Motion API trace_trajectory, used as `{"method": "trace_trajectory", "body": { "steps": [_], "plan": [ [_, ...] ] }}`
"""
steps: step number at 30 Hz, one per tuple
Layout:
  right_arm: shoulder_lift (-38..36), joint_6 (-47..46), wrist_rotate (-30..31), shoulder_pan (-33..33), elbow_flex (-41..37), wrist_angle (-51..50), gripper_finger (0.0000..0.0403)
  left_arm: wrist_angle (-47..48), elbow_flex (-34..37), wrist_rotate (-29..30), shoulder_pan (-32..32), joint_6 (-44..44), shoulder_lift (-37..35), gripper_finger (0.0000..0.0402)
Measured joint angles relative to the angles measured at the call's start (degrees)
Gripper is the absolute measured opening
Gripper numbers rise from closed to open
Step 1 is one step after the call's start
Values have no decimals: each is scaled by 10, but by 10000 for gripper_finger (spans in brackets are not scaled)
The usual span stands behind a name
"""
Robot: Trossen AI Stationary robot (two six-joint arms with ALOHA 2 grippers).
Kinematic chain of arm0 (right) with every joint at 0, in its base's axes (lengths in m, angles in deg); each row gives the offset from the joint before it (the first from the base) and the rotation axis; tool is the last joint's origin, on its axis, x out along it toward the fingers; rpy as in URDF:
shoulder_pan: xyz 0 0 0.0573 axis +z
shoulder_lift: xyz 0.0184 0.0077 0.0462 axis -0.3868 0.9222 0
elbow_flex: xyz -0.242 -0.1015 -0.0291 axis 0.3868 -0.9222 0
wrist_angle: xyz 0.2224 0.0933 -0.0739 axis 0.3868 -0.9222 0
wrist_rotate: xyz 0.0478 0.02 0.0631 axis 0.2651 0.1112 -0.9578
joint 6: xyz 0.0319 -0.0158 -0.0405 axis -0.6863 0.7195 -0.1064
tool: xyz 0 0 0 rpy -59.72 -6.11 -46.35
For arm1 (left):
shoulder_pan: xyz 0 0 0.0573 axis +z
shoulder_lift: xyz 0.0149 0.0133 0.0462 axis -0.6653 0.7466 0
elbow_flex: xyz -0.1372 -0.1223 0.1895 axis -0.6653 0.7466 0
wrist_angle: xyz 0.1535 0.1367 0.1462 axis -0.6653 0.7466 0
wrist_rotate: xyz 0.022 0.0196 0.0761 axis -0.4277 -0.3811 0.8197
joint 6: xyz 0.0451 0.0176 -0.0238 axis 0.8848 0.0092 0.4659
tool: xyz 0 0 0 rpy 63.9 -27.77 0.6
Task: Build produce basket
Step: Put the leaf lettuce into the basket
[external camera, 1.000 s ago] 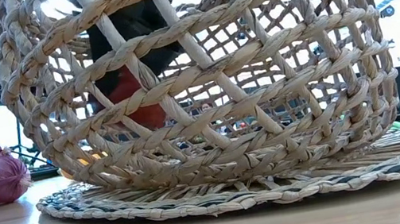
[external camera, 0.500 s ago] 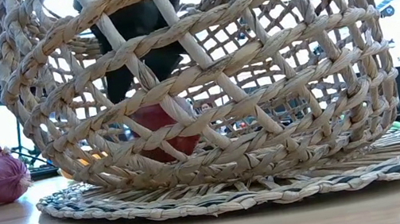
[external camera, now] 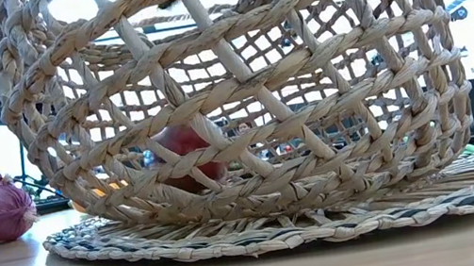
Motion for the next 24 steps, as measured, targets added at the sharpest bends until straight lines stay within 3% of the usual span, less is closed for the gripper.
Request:
{"method": "trace_trajectory", "body": {
  "steps": [8, 13, 16, 19, 21, 24],
  "plan": [
    [-98, -15, 5, 88, 2, 29, 400, 0, 0, 0, 0, 0, 0, 0],
    [-132, -74, 145, 194, 2, 1, 400, 0, 0, 0, 0, 0, 0, 0],
    [-131, -179, 249, 256, 0, -85, 400, 0, 0, 0, 0, 0, 0, 0],
    [-118, -363, 334, 301, 0, -229, 400, 0, 0, 0, 0, 0, 0, 0],
    [-108, -466, 335, 312, -20, -242, 400, 0, 0, 0, 0, 0, 0, 0],
    [-114, -503, 319, 311, -80, -212, 400, 0, 0, 0, 0, 0, 1, 0]
  ]
}}
